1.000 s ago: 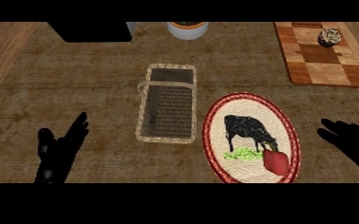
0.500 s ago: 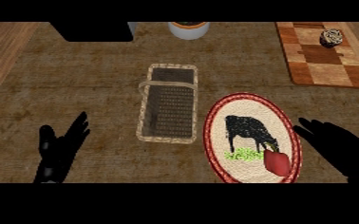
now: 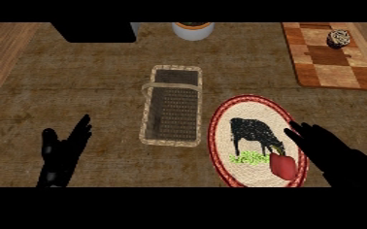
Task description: Pick the bell pepper from the placemat and place it in the basket
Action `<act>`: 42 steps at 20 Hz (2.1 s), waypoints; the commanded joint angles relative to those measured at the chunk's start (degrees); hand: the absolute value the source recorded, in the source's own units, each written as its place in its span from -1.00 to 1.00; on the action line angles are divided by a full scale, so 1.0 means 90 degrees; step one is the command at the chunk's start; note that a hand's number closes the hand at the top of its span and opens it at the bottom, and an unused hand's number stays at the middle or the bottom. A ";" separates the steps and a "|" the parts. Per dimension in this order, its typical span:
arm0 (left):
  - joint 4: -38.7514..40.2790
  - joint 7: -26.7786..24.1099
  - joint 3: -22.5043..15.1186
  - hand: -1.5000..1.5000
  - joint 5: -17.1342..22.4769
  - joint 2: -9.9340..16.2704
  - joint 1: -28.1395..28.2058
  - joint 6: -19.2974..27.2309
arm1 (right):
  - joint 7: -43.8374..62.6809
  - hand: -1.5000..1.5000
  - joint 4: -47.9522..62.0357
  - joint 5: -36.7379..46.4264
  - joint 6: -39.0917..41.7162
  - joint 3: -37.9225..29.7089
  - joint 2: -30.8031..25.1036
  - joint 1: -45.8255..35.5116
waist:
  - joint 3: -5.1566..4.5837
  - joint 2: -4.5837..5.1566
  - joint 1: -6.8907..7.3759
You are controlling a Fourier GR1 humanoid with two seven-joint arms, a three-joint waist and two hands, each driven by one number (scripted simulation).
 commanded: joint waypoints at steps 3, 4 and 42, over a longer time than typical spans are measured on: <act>0.0981 -0.0260 0.0276 0.00 0.0083 -0.0006 -0.0183 -0.0418 | -0.0333 -1.00 0.0430 0.0562 -0.0122 0.0033 0.0279 -0.0031 | -0.0052 0.0043 -0.0012; 0.0374 -0.0117 -0.0144 0.00 -0.0271 -0.0341 0.0228 0.0032 | -0.0533 -1.00 0.0627 0.0557 -0.0273 -0.0002 0.0406 -0.0062 | -0.0048 0.0038 0.0012; 0.0658 0.0119 0.0828 0.00 -0.0286 -0.0101 -0.0182 -0.0790 | -0.1939 1.00 0.3336 0.2585 -0.1279 0.0214 0.1518 -0.0698 | -0.0049 0.0044 0.0011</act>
